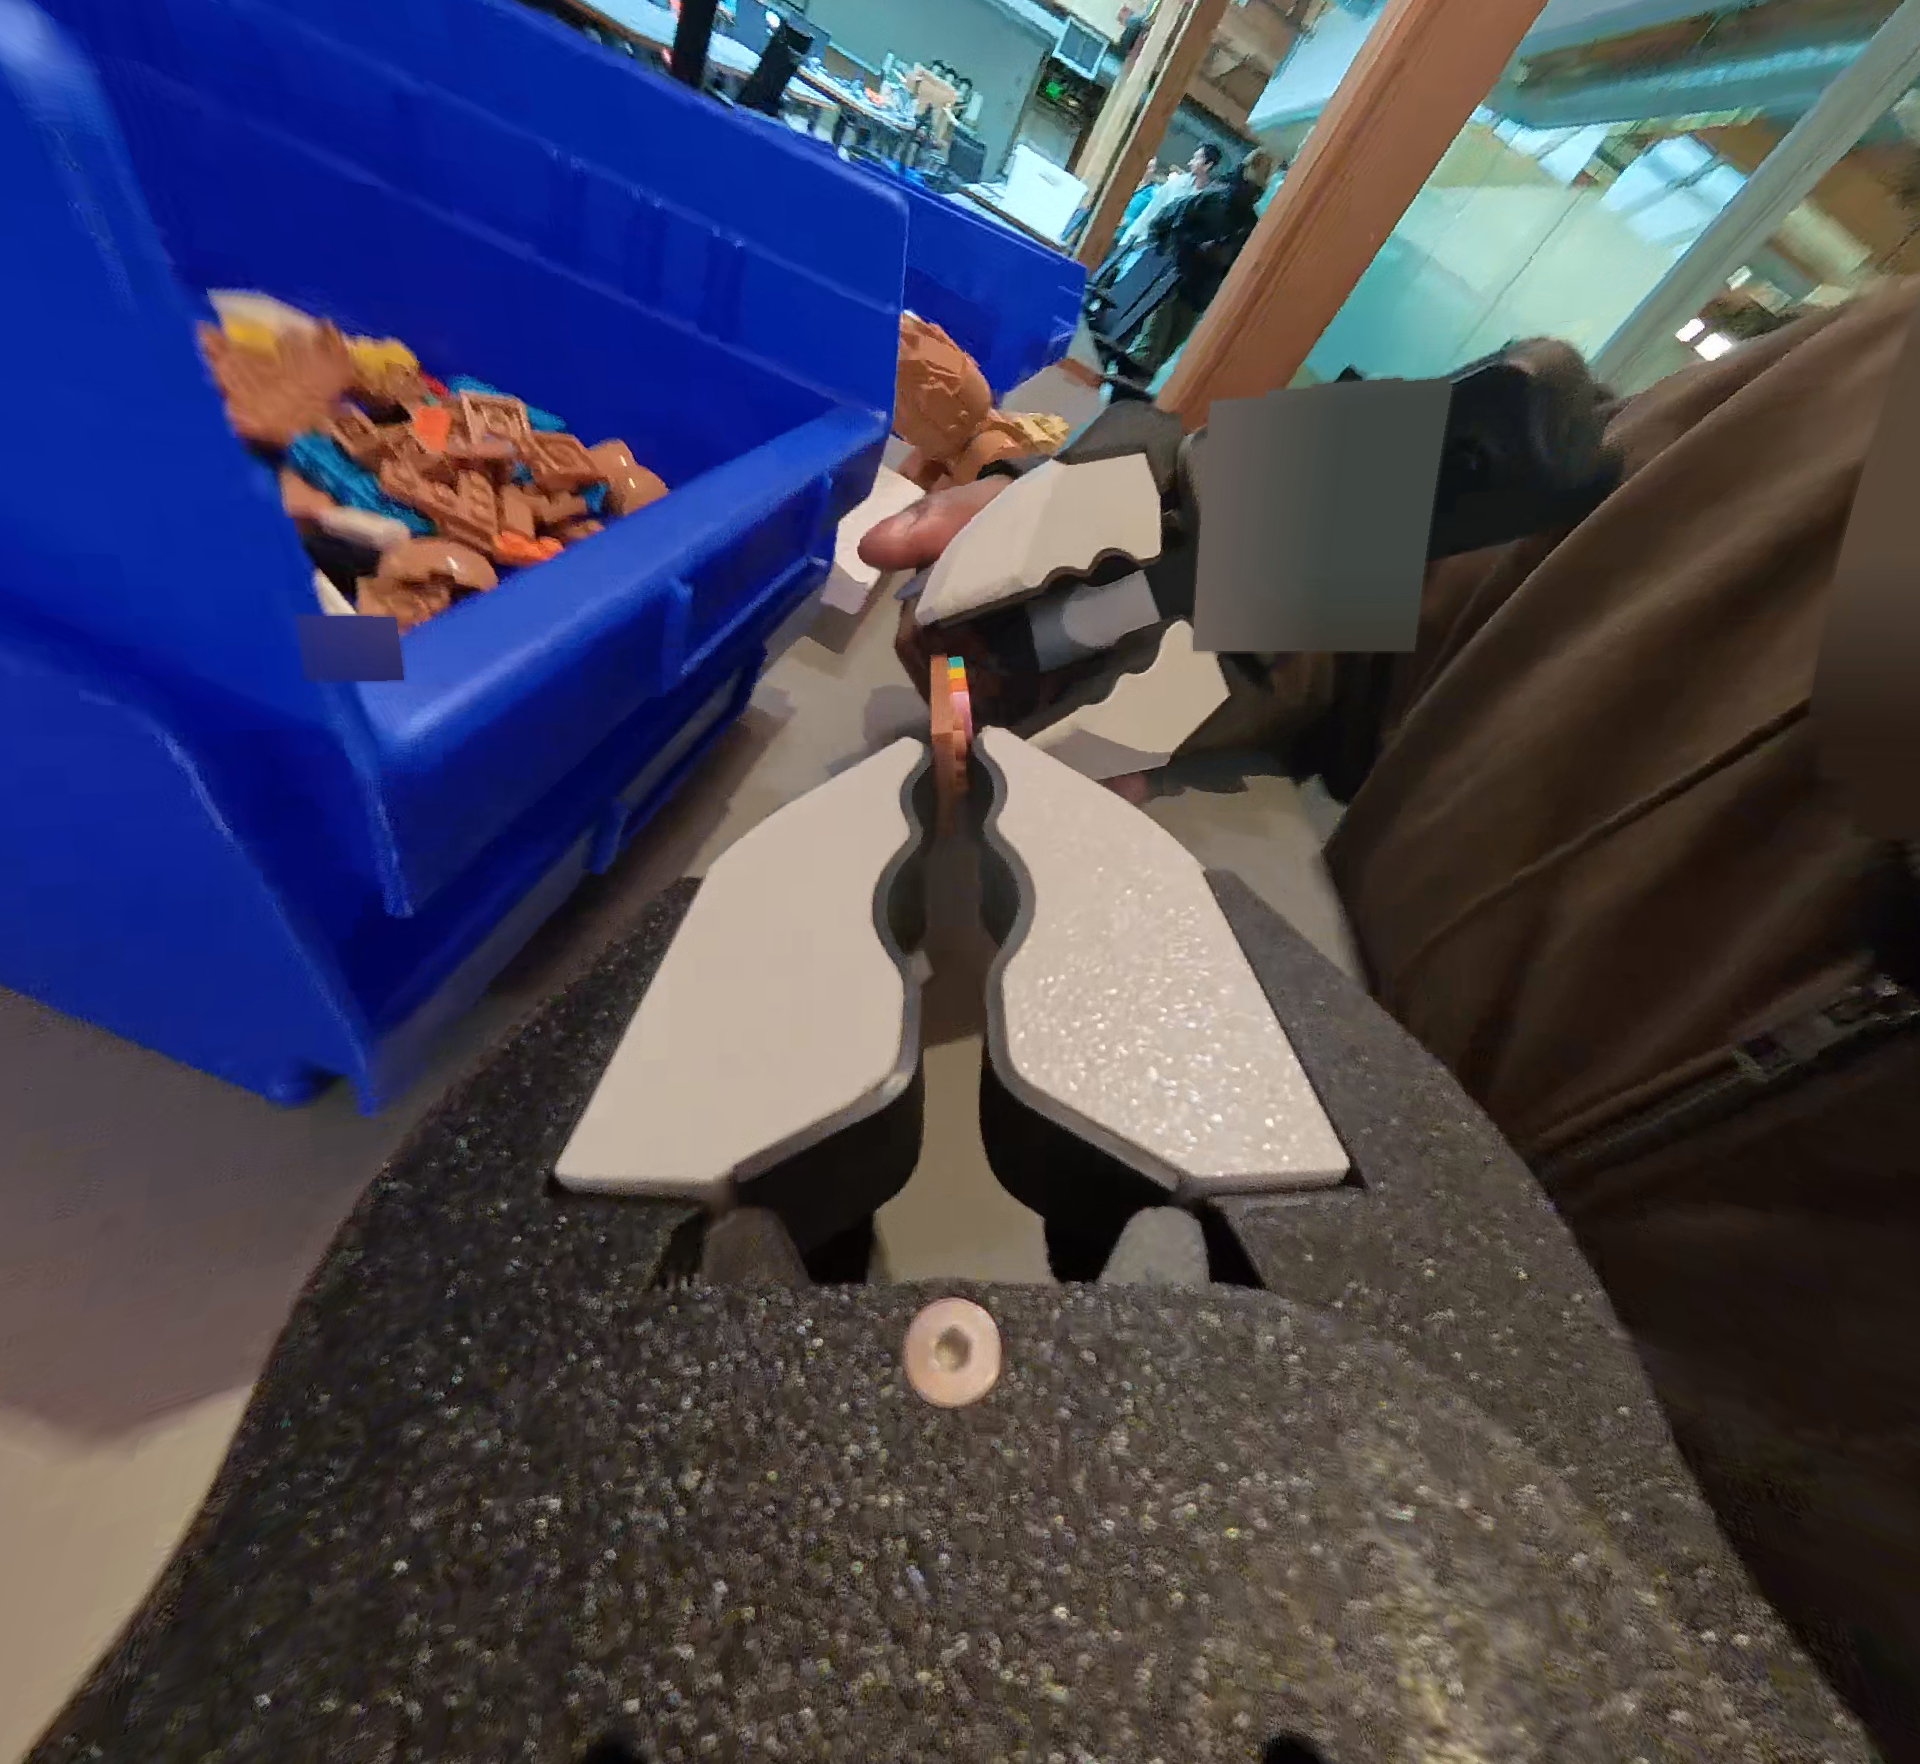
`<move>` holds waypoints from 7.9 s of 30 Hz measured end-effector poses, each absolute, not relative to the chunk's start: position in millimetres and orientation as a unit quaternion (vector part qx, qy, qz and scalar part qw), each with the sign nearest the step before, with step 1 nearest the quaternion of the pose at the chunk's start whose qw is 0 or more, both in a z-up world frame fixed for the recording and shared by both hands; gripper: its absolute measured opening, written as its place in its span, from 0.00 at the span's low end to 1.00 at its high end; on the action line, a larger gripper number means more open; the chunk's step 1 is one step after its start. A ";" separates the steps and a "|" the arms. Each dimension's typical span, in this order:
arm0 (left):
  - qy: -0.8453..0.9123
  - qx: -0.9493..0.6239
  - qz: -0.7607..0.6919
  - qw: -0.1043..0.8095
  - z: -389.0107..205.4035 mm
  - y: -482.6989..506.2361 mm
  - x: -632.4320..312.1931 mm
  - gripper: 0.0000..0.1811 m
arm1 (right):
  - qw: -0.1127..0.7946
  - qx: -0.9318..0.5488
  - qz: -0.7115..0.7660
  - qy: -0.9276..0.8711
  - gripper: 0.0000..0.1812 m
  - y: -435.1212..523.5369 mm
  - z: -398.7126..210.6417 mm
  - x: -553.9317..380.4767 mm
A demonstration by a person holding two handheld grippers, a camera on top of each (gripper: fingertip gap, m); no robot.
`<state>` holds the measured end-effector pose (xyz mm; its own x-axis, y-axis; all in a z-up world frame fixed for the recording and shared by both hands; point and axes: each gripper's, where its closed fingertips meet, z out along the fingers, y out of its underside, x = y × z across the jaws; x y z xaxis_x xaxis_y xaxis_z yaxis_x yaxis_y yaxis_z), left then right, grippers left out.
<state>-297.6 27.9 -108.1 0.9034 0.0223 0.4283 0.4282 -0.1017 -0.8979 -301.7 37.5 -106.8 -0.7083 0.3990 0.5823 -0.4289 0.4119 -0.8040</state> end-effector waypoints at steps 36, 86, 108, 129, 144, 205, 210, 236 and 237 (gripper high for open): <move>-0.241 -0.720 -0.040 0.650 -48.5 60.0 -365.0 0.04 | 0.637 -0.019 0.269 -0.722 0.10 54.2 -50.8 -392.5; -0.133 -0.678 -0.151 0.707 20.5 56.0 -443.9 0.03 | 0.554 -0.005 0.403 -0.728 0.09 57.2 9.4 -473.5; -0.096 -0.690 -0.098 0.711 23.1 57.2 -439.4 0.02 | 0.560 -0.003 0.406 -0.722 0.08 58.3 11.7 -473.2; 0.206 -0.621 0.428 0.624 35.6 58.1 -420.0 0.03 | 0.543 -0.022 0.449 -0.709 0.09 61.9 20.1 -469.7; -0.029 -0.657 0.052 0.751 52.7 47.0 -435.0 0.02 | 0.668 0.070 0.412 -0.617 0.14 61.8 46.9 -450.5; -0.205 -0.691 0.026 0.693 38.9 51.5 -449.7 0.03 | 0.731 0.048 0.247 -0.634 0.10 69.2 33.6 -469.5; -0.172 -0.717 0.061 0.673 34.6 55.2 -446.6 0.03 | 0.719 0.044 0.264 -0.642 0.13 68.6 32.3 -469.6; -0.095 -0.742 0.076 0.659 34.7 70.8 -420.9 0.03 | 0.696 0.018 0.309 -0.648 0.08 68.8 34.7 -466.8; -0.096 -0.742 0.075 0.659 34.8 70.7 -420.7 0.03 | 0.699 0.019 0.306 -0.646 0.08 68.9 35.1 -466.7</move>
